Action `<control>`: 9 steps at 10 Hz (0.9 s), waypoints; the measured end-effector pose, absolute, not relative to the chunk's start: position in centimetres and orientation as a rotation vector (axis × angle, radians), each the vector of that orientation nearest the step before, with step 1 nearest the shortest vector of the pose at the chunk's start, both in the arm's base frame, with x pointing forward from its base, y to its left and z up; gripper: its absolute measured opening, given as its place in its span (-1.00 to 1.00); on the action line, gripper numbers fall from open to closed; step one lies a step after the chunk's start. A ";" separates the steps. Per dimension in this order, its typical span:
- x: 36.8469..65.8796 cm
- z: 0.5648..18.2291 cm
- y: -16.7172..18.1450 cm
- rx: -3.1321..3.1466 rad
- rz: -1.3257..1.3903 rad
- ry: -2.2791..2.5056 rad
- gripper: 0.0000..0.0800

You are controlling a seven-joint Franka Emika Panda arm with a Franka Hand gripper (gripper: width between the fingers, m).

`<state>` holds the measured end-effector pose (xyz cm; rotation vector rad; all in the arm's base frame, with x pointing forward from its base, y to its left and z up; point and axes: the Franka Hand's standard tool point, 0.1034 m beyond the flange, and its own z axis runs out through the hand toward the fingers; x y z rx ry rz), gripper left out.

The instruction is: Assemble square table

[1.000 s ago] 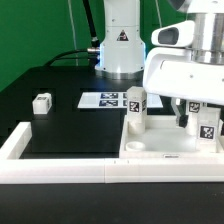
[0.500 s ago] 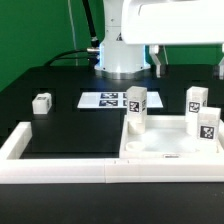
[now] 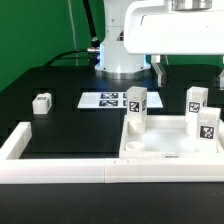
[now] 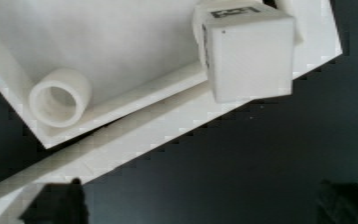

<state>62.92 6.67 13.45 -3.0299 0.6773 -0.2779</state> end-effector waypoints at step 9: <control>58.8 14.8 -0.3 -3.129 -0.252 -0.278 0.62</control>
Offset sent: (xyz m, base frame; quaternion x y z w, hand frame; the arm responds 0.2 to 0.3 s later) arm -0.0437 -0.0480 0.0103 0.0321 -0.0189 -0.1557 0.9871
